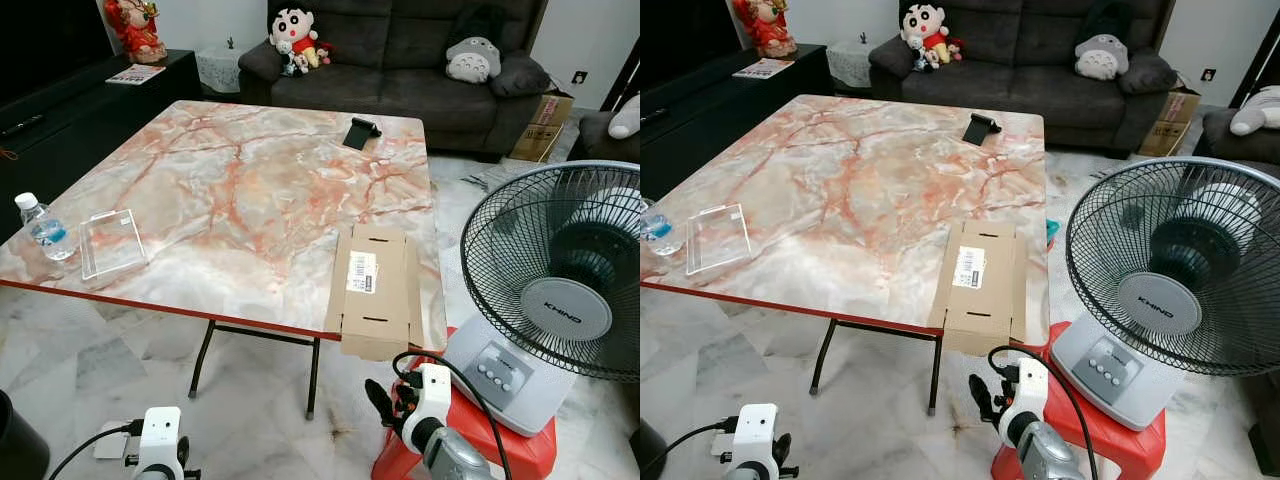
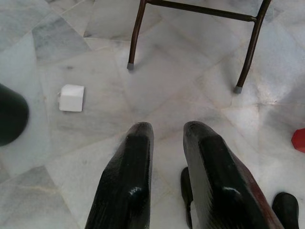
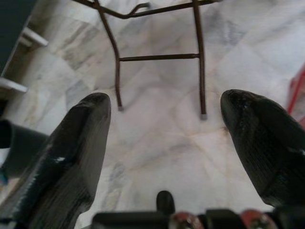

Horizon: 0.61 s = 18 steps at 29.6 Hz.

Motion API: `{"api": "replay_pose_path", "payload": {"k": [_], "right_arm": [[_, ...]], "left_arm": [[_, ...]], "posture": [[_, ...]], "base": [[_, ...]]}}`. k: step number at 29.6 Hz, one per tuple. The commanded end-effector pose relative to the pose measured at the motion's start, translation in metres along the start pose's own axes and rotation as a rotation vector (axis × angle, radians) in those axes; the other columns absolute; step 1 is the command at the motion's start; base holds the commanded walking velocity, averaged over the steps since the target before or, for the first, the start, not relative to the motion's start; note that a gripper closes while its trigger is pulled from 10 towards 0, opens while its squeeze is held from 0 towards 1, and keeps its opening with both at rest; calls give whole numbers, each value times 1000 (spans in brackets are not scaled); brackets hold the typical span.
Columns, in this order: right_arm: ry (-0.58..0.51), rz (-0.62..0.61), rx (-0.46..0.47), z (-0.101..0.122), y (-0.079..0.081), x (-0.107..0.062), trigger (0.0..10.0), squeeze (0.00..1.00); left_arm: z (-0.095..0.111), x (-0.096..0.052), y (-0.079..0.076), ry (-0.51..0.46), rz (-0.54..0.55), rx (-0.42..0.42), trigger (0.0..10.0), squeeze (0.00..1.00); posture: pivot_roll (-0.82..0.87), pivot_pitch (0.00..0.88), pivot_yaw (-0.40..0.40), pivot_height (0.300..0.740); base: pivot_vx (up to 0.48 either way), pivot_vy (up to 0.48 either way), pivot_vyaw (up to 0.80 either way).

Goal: Picking trash to rubbish bin

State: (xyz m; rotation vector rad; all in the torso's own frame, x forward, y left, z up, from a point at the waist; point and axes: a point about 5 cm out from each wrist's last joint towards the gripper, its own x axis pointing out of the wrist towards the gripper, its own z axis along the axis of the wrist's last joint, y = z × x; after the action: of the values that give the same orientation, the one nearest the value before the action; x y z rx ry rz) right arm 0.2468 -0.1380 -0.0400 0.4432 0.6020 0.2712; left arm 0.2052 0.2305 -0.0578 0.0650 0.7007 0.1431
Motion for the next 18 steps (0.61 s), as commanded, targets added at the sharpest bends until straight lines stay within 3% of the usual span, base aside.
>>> {"api": "replay_pose_path", "payload": {"k": [1,18], "right_arm": [[-11,35,-6,6,1,1,10000,1000],[-103,165,76,28,-7,-4,10000,1000]], "left_arm": [[1,0,2,4,3,-10,10000,0],[3,1,-1,1,-12,-11,10000,0]], "posture": [[22,0,-17,740],[18,0,-17,740]], "base": [[0,0,0],[0,0,0]]}}
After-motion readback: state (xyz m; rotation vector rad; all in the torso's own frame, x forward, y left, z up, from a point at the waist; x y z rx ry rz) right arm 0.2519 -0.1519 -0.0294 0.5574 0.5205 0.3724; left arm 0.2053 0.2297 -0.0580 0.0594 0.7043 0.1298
